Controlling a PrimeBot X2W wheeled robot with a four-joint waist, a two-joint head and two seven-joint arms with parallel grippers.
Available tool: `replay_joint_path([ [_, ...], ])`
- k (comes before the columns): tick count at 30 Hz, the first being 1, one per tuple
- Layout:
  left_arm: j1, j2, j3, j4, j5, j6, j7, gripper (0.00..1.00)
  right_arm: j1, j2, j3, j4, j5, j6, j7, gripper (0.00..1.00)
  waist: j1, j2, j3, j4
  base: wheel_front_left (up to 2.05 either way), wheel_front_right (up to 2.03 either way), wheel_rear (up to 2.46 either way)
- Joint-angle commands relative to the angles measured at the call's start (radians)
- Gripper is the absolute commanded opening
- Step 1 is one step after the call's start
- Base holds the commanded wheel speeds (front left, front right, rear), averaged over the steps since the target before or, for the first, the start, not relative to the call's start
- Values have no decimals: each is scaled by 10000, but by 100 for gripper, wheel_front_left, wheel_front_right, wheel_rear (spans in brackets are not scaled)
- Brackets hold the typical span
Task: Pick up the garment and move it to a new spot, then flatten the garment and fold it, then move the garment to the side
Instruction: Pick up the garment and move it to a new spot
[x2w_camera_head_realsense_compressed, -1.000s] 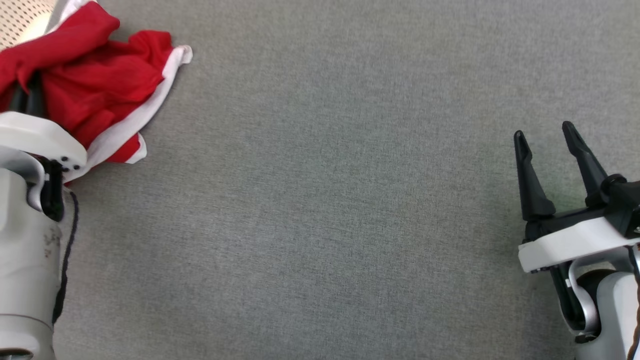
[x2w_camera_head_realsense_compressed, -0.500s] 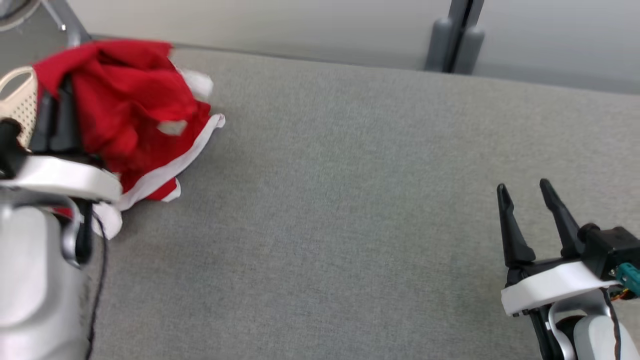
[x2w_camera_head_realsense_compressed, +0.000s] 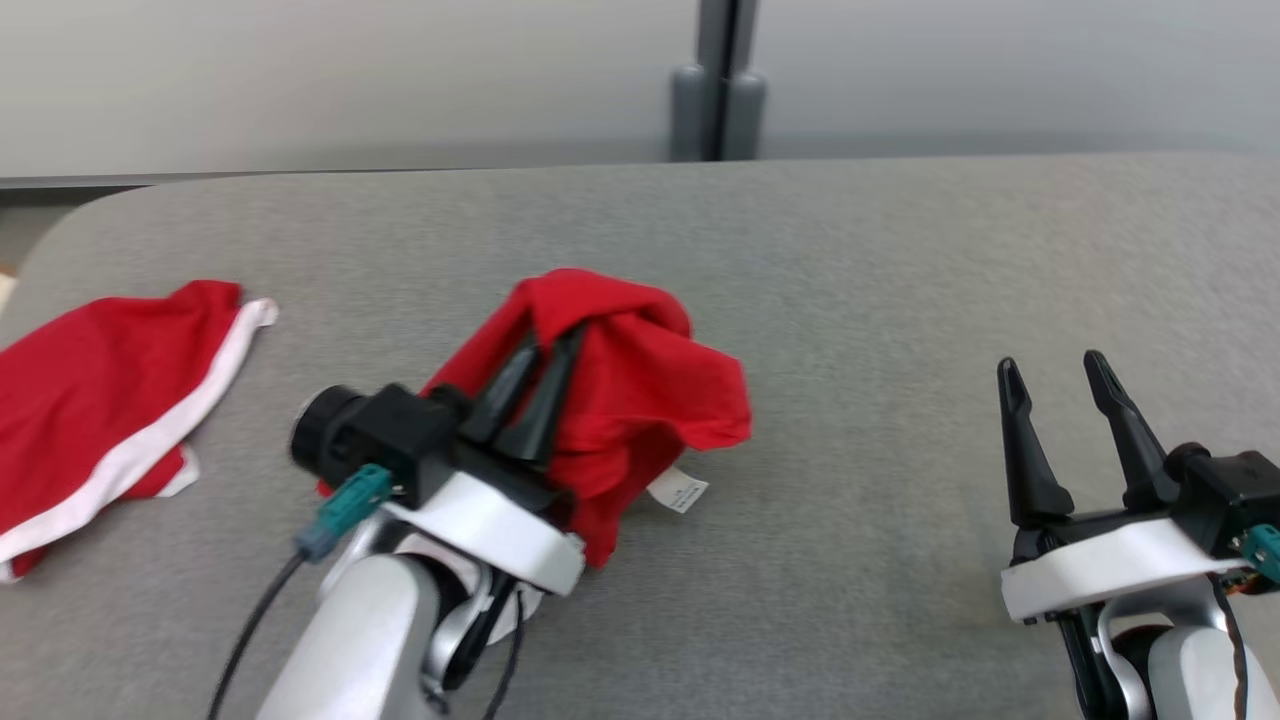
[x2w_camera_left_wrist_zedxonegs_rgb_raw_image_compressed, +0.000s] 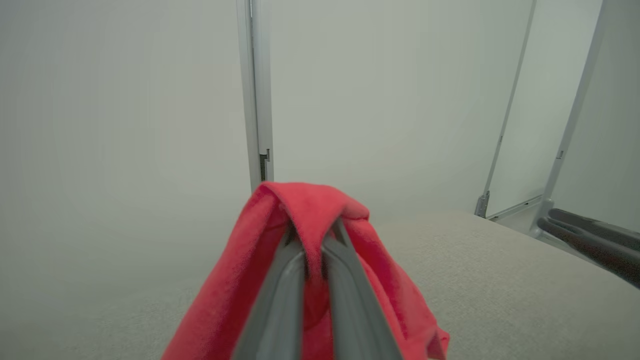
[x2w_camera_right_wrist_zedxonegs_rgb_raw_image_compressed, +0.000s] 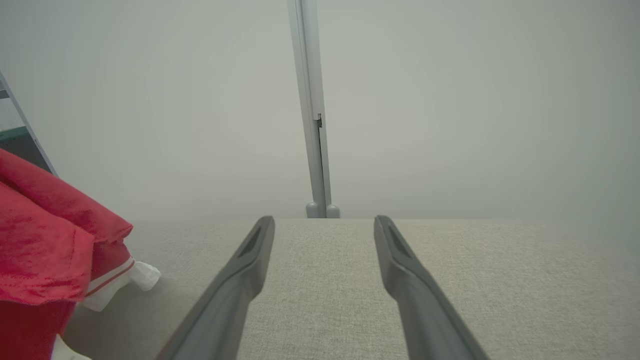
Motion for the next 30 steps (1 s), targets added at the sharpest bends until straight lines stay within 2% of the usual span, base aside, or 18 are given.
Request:
replay_joint_path([
  [1,-363,-62,-400,-46,-149,-35,-44,0,-240,-12,10,-41,18,-3,25,100,0,0,642,-1026,0,0,0],
  [3,-733,-146,-902,74,-259,-33,-90,0,-376,0,79,-50,63,-3,-36,100,0,0,958,-1633,0,0,0],
  [4,-1145,-209,-1361,282,-329,-34,-153,0,-546,8,139,-13,120,-3,-142,100,0,0,1278,-2249,0,0,0],
  [7,-1774,-241,-1948,802,-440,-13,-184,0,-661,29,76,89,233,-3,-303,100,0,0,1780,-3045,0,0,0],
  [10,-2189,-252,-2490,1667,-585,-4,-182,0,-696,38,-32,255,397,-2,-511,100,0,0,2228,-3625,0,0,0],
  [14,-2480,-261,-3129,2945,-747,5,-249,0,-707,42,15,537,741,-2,-808,100,0,0,2613,-4015,0,0,0],
  [15,-2569,-263,-3218,3198,-731,61,-345,9,-741,40,32,618,783,-2,-887,100,0,0,2658,-4043,0,0,0],
  [16,-2632,-265,-3331,3423,-691,89,-410,67,-762,42,38,695,806,-2,-954,100,0,0,2669,-4046,0,0,0],
  [17,-2656,-272,-3430,3576,-712,86,-519,100,-763,41,48,757,866,-3,-1014,100,0,0,2668,-4024,0,0,0],
  [24,-2586,-269,-3702,3940,-631,225,-1199,100,-830,38,-5,1068,710,-3,-1152,100,0,0,2185,-3415,0,0,0],
  [30,-1801,54,-3304,3533,-902,619,-1579,100,-627,34,-84,1147,478,-3,-938,100,0,0,1316,-2529,0,0,0],
])
